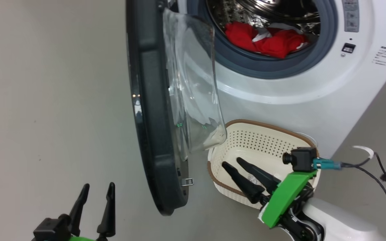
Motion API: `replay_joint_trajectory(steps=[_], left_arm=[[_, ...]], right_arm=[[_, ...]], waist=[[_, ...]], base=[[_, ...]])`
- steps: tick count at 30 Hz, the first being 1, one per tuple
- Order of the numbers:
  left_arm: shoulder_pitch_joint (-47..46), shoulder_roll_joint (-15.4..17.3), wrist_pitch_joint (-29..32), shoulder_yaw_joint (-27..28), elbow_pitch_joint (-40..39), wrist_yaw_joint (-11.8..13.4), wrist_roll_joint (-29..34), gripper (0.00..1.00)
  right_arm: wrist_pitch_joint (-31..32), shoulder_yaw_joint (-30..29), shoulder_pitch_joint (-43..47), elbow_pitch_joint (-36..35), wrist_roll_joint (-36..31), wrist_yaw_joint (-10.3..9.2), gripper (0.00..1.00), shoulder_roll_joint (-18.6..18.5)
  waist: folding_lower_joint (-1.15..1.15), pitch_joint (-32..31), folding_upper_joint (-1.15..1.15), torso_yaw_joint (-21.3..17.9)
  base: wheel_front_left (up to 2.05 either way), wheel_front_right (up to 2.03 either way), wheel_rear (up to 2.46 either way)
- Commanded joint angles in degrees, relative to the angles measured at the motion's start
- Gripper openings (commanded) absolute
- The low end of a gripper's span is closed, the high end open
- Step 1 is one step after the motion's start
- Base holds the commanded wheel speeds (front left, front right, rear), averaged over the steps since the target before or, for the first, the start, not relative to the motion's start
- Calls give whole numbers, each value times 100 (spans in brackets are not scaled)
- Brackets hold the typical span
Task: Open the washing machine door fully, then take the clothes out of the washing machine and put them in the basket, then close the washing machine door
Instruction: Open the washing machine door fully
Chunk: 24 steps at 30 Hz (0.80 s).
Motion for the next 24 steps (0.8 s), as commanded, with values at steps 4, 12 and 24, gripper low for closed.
replay_joint_trajectory(steps=[4, 12, 24], left_arm=[[-82, 73, -54, 277, -93, -57, 98, 100], [-97, 73, -54, 373, -61, -72, 111, 100], [-113, 73, -54, 430, -24, -79, 131, 100]], right_arm=[[-135, -100, 246, 177, -323, 44, 100, -38], [-147, -1298, 649, 616, -1577, 44, 100, 129], [-148, -3381, 1554, 403, -4279, 44, 100, 656]], waist=[[0, -4, 0, -200], [0, 10, 0, -386], [0, 10, 0, -488]], base=[[0, 0, 0], [0, 0, 0], [0, 0, 0]])
